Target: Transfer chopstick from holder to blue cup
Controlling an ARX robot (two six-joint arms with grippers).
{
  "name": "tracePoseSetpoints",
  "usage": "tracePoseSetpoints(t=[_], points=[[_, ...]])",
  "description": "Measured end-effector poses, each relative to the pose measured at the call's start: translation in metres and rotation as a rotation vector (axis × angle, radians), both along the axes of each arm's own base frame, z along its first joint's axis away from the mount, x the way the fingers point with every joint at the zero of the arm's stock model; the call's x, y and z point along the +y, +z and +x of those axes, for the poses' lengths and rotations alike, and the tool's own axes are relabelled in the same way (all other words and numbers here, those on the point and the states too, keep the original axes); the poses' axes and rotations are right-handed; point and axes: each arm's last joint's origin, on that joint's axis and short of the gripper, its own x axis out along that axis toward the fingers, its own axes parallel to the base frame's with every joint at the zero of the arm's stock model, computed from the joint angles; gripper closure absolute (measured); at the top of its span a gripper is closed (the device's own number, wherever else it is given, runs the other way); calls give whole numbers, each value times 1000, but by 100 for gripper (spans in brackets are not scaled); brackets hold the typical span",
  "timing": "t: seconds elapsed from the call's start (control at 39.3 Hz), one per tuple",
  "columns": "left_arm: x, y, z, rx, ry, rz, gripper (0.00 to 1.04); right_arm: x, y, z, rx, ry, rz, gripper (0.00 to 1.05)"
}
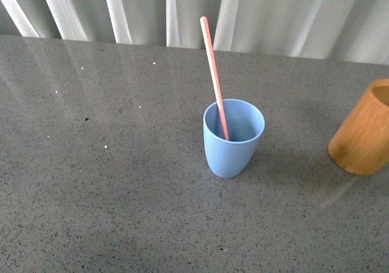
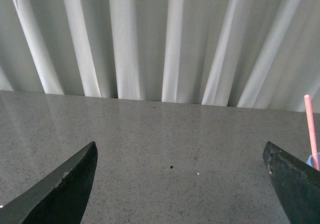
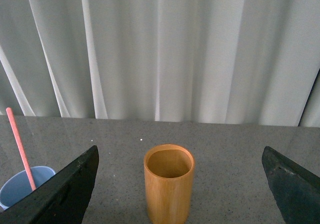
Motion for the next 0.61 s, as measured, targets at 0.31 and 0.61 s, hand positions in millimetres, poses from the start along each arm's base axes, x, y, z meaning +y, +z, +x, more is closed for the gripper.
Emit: tracePoseSetpoints(t=[0.31,0.61], points=[[0,0,0,0,0,0,7,0,0,0,0,0,0,10],[0,0,0,0,0,0,7,0,0,0,0,0,0,10]])
